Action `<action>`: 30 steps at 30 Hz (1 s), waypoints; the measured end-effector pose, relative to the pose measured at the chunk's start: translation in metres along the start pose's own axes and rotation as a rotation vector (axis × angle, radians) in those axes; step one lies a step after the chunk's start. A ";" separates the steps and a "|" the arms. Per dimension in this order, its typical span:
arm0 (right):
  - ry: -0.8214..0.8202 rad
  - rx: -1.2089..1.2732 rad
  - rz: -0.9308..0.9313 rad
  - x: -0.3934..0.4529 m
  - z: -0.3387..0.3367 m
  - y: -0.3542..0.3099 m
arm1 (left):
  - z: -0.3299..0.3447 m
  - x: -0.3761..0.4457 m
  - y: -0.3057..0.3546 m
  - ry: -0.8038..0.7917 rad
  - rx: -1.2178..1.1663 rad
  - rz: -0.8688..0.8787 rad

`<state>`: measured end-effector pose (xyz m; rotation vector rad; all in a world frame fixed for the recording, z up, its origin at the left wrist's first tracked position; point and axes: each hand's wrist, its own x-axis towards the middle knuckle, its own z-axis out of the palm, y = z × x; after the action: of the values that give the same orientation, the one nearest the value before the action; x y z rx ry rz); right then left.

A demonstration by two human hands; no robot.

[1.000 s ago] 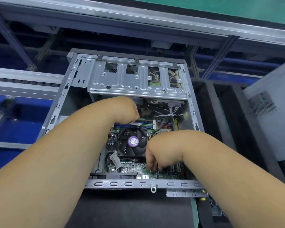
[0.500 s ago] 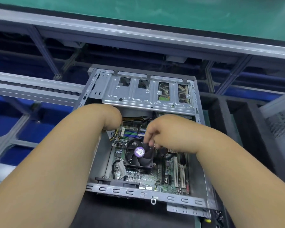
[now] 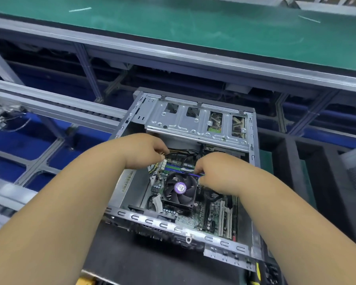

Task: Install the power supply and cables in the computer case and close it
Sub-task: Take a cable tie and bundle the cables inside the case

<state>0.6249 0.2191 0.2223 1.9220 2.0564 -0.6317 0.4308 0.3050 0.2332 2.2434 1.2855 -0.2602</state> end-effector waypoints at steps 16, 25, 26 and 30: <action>0.614 0.401 -0.302 -0.023 -0.024 -0.096 | 0.033 -0.163 -0.049 0.698 -0.458 -0.072; 0.487 0.435 -0.381 -0.024 0.008 -0.172 | 0.063 -0.207 -0.119 0.772 -0.530 -0.200; 0.479 0.435 -0.384 -0.022 0.011 -0.183 | 0.065 -0.215 -0.131 0.776 -0.539 -0.215; 0.421 0.452 -0.440 -0.013 0.017 -0.244 | 0.061 -0.255 -0.179 0.832 -0.561 -0.260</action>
<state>0.3823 0.1917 0.2473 1.9649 2.8529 -0.9156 0.1509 0.1558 0.2247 1.7108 1.7655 0.9269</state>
